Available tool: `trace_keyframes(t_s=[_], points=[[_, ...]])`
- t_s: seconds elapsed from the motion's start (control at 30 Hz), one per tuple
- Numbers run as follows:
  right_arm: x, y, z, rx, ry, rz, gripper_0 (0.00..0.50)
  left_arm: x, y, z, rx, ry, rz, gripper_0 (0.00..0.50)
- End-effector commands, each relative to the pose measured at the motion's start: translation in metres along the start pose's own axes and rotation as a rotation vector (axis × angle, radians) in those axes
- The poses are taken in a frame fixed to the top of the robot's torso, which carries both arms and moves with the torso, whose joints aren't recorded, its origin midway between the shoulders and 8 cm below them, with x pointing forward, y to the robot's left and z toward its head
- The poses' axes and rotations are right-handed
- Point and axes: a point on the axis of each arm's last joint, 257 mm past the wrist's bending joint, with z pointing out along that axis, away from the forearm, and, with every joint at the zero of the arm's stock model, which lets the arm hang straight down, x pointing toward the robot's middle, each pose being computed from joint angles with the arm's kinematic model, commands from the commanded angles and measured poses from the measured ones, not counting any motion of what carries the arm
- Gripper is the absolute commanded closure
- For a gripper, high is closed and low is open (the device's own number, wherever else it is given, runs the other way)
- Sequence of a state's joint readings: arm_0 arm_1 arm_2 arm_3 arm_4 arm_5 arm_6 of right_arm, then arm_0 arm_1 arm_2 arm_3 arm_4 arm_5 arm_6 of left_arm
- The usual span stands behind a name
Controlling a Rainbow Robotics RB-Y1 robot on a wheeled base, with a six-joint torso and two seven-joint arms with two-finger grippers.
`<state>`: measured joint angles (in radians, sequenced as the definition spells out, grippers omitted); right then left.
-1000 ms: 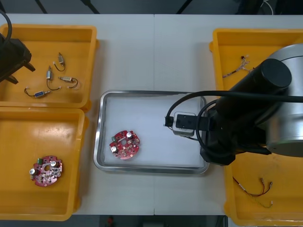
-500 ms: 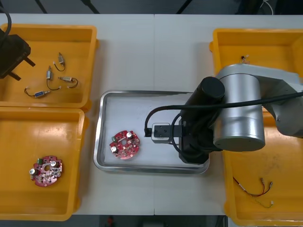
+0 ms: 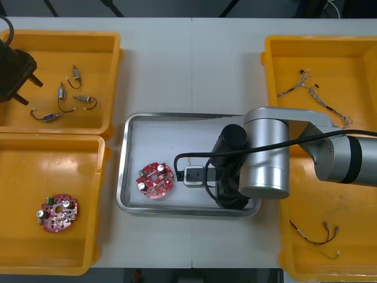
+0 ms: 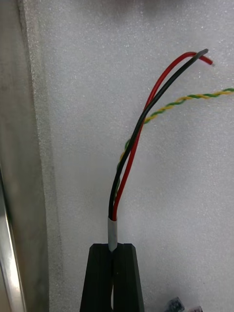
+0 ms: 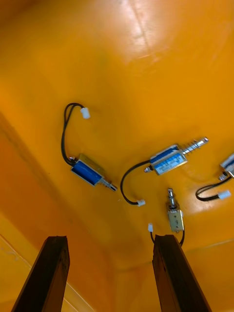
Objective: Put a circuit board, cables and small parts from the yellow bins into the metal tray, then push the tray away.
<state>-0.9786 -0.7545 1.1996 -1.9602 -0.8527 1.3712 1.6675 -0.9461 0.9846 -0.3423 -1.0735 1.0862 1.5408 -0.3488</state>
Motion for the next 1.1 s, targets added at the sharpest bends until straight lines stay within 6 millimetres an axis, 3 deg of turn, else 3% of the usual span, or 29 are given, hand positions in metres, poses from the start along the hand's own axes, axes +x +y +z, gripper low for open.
trace_keyframes(t_s=[0.03, 0.1, 0.13, 0.17, 0.2, 0.27, 0.43, 0.83, 1.1], points=[[-0.019, -0.001, -0.004, 0.022, -0.023, -0.027, 0.5, 0.002, -0.023, -0.009, 0.053, 0.033, -0.231, 0.0], [-0.02, -0.001, -0.005, 0.026, -0.025, -0.029, 0.5, 0.0, -0.022, -0.002, 0.053, 0.032, -0.273, 0.0], [-0.02, -0.002, -0.005, 0.028, -0.025, -0.031, 0.476, -0.001, -0.021, 0.001, 0.051, 0.026, -0.287, 0.0], [-0.022, -0.001, -0.006, 0.033, -0.03, -0.037, 0.385, -0.002, -0.021, 0.004, 0.05, 0.015, -0.298, 0.0], [-0.022, -0.002, -0.006, 0.037, -0.031, -0.039, 0.333, -0.002, -0.021, 0.006, 0.05, 0.012, -0.303, 0.0], [-0.023, -0.003, -0.009, 0.052, -0.036, -0.058, 0.183, -0.003, -0.021, 0.015, 0.049, -0.01, -0.328, 0.0], [-0.025, -0.007, -0.017, 0.092, -0.046, -0.084, 0.006, -0.006, -0.023, 0.027, 0.059, -0.046, -0.365, 0.0], [-0.028, -0.015, -0.052, 0.109, -0.098, -0.059, 0.0, 0.0, -0.024, 0.053, 0.051, -0.072, -0.356, 0.0], [-0.013, -0.045, -0.103, 0.062, -0.107, 0.115, 0.0, 0.007, -0.02, 0.066, 0.027, -0.077, -0.332, 0.0]])
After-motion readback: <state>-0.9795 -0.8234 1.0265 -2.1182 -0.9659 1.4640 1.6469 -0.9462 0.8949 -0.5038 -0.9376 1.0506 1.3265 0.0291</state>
